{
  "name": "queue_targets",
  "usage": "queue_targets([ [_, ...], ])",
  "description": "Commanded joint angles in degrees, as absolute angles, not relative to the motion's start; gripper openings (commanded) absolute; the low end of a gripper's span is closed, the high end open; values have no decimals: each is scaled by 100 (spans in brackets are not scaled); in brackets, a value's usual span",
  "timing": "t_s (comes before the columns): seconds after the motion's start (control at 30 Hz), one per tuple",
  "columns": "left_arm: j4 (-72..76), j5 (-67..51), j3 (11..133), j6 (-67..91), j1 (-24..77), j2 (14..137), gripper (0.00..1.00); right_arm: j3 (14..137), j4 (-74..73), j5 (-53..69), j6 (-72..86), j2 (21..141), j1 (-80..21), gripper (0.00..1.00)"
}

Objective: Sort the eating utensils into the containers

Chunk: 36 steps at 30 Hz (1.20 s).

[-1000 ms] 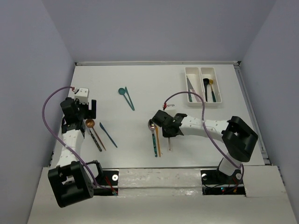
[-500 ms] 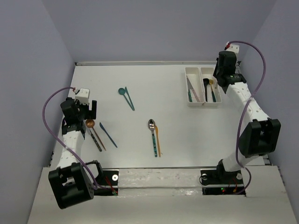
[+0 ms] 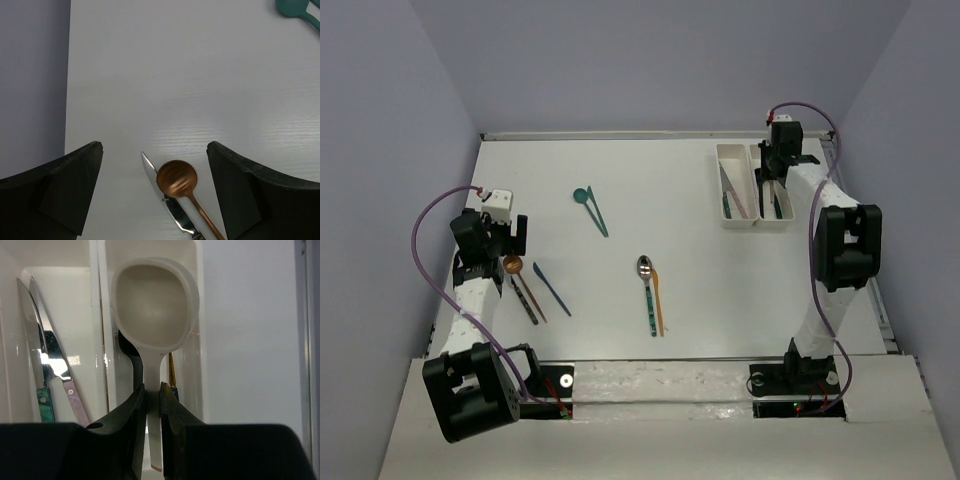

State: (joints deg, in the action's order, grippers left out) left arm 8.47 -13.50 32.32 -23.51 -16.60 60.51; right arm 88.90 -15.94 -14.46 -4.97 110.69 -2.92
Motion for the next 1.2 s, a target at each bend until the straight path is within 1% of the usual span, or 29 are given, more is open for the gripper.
queue_targets([
  [0.0, 1151, -1371, 3199, -2408, -1670, 6021, 99, 9000, -1266, -1029, -484, 11258, -88, 0],
  [0.2, 1160, -1354, 3208, -2408, -1670, 6038, 99, 8860, -1248, -1055, -369, 11715, -26, 0],
  [0.23, 1160, -1354, 3217, -2408, -1670, 6055, 99, 8842, -1248, -1020, -369, 11742, -26, 2],
  [0.3, 1160, -1345, 3226, -2408, -1661, 6091, 99, 8807, -1248, -906, -395, 11795, 26, 13],
  [0.33, 1160, -1345, 3234, -2408, -1670, 6100, 99, 8798, -1257, -879, -422, 11804, 26, 24],
  [0.4, 1160, -1336, 3243, -2400, -1670, 6117, 99, 8780, -1266, -879, -439, 11769, 26, 29],
  [0.57, 1160, -1327, 3234, -2399, -1670, 6091, 99, 8868, -1432, -923, -483, 11576, 26, 34],
  [0.7, 1160, -1336, 3226, -2399, -1670, 6091, 99, 9026, -1704, -1054, -440, 11400, 26, 35],
  [0.8, 1160, -1345, 3226, -2408, -1670, 6073, 99, 9105, -1951, -1064, -229, 10961, 26, 35],
  [0.9, 1169, -1354, 3217, -2417, -1670, 6056, 99, 9097, -2258, -1151, 341, 10206, -26, 36],
  [0.93, 1169, -1354, 3199, -2417, -1670, 6038, 99, 8949, -2372, -1151, 630, 9708, -209, 36],
  [1.0, 1178, -1354, 3182, -2408, -1661, 5968, 99, 8433, -2373, -1125, 878, 9170, -508, 37],
  [1.03, 1186, -1345, 3164, -2417, -1670, 5942, 99, 8237, -2373, -1073, 1018, 8654, -980, 38],
  [1.1, 1187, -1345, 3138, -2426, -1670, 5845, 99, 7842, -2382, -1090, 1168, 8237, -1614, 38],
  [1.13, 1178, -1327, 3112, -2426, -1670, 5810, 99, 7440, -2399, -1090, 1430, 8070, -2331, 38],
  [1.17, 1169, -1310, 3103, -2443, -1670, 5783, 99, 7235, -2399, -1072, 1624, 7816, -2686, 38],
])
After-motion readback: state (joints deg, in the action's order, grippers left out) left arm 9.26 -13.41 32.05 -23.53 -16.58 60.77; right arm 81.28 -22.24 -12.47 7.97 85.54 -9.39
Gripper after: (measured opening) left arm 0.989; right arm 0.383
